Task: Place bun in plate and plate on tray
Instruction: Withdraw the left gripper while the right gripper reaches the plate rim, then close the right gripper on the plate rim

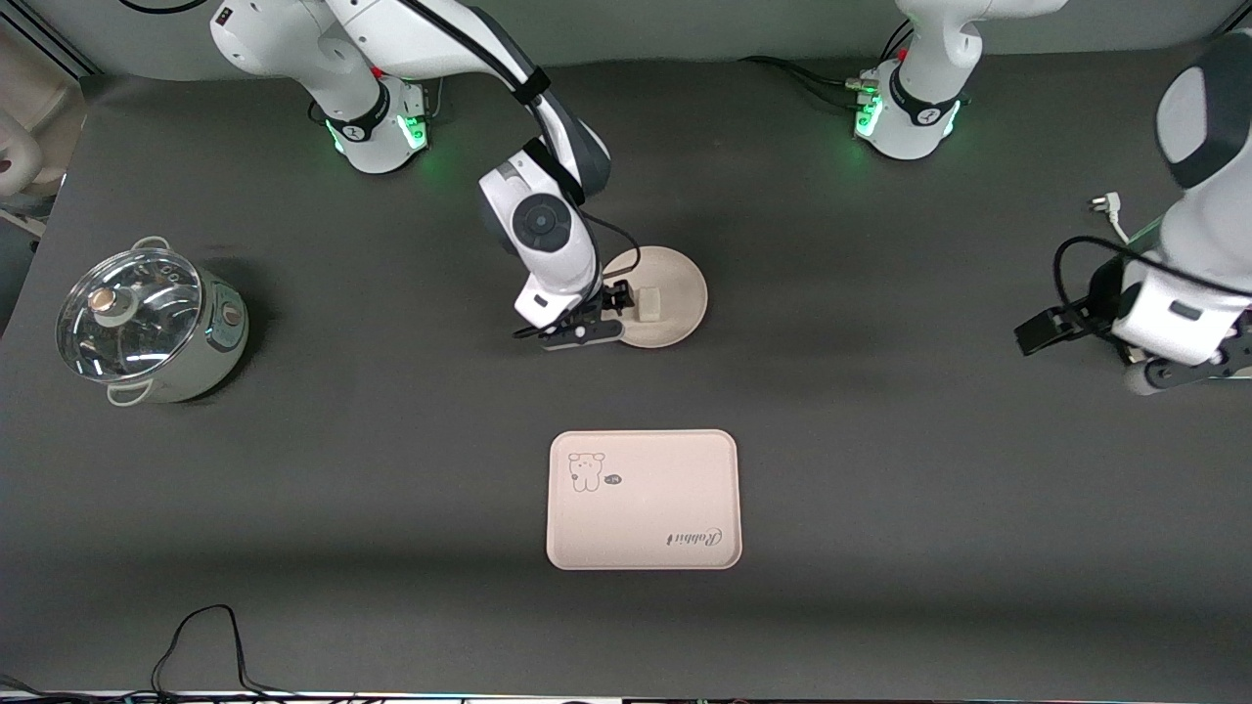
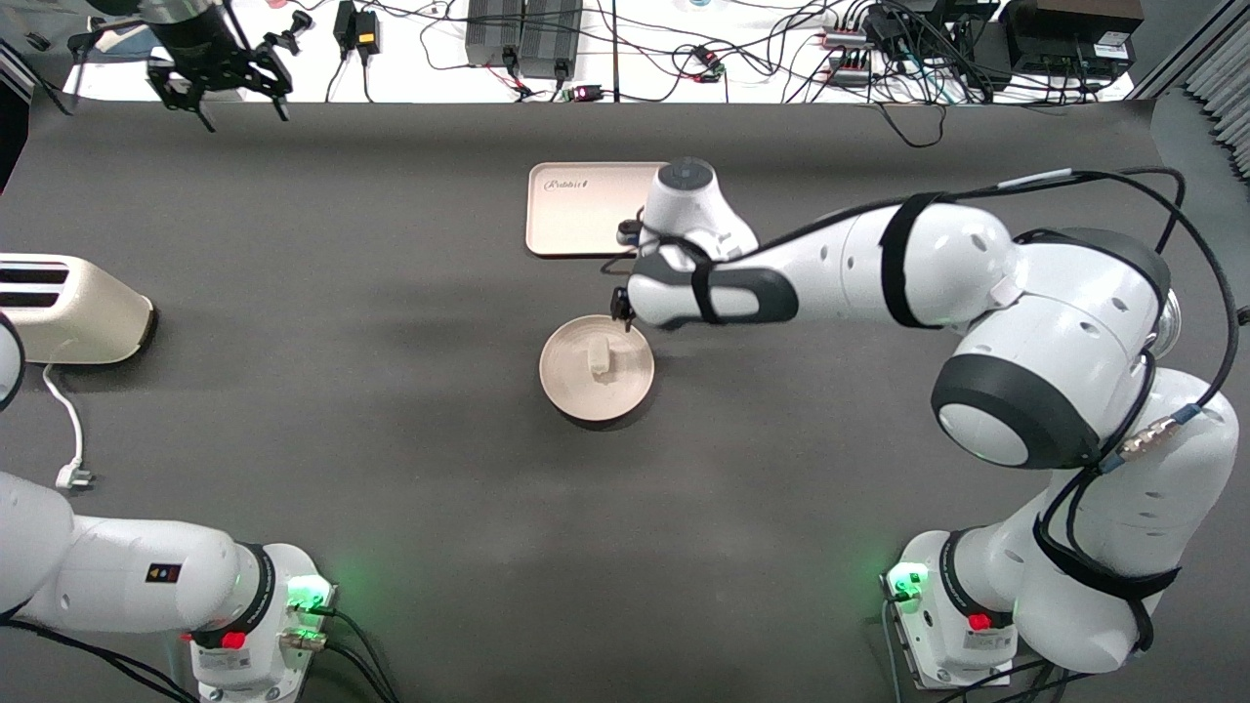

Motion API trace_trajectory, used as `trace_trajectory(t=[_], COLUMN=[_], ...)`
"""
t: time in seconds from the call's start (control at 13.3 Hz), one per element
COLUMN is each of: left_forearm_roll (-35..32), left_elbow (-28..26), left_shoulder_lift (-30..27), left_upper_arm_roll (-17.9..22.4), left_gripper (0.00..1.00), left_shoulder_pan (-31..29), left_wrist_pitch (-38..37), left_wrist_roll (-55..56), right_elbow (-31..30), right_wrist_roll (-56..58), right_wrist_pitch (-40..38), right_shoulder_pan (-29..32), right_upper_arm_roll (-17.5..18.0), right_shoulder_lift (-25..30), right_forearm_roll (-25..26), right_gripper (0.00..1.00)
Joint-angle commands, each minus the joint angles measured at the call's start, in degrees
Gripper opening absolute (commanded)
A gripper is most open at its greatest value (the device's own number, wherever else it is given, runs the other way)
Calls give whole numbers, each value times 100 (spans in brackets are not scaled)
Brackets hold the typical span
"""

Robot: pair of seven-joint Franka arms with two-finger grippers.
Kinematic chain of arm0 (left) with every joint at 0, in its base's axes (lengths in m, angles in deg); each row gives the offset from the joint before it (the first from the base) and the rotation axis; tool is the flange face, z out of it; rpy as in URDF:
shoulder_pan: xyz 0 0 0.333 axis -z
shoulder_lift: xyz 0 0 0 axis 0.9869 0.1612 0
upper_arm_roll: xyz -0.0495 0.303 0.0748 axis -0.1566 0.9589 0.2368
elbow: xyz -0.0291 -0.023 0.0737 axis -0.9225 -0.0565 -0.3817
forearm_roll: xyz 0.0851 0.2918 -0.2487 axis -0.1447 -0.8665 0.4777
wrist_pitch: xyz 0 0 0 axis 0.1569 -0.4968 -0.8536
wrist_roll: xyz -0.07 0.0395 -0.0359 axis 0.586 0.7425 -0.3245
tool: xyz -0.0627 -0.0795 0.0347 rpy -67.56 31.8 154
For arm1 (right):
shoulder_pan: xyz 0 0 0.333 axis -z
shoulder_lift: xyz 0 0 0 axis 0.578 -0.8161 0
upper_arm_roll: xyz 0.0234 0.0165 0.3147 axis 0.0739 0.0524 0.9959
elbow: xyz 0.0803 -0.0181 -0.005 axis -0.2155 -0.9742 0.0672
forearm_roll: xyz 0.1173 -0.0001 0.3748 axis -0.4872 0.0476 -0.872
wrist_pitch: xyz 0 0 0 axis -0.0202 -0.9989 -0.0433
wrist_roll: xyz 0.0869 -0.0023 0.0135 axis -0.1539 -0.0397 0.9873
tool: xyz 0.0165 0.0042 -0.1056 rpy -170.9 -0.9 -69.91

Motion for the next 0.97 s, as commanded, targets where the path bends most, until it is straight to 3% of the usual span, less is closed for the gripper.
trace_trajectory(t=[0.0, 0.22, 0.38, 0.53, 0.67, 0.82, 0.9], left_forearm_roll=[99, 38, 38, 38, 38, 38, 38], left_elbow=[-206, -162, -118, -66, 57, 84, 93], left_shoulder_lift=[-190, -190, -190, -164, -111, -119, -119], left_upper_arm_roll=[320, -319, -304, -287, 28, 118, 127], left_gripper=[100, 100, 100, 100, 100, 100, 100], left_shoulder_pan=[98, -726, -721, -633, -370, -290, -298], left_wrist_pitch=[-9, -18, -27, -36, -27, -36, -36], left_wrist_roll=[-442, -873, -900, -891, -891, -900, -891], right_elbow=[-848, -867, -859, -850, -832, -710, -596], right_wrist_roll=[-84, -58, -6, -5, -5, -5, -5], right_wrist_pitch=[1177, 1207, 1198, 1180, 1032, 716, 497], right_shoulder_pan=[-369, -352, -334, -308, -308, -282, -264], right_upper_arm_roll=[-103, -102, -102, -102, -94, -94, -94], right_shoulder_lift=[85, 58, 58, 41, 23, 23, 32], right_forearm_roll=[82, 90, 91, 82, 56, 12, 3], right_gripper=[97, 97, 92, 63, 34, 0, 0])
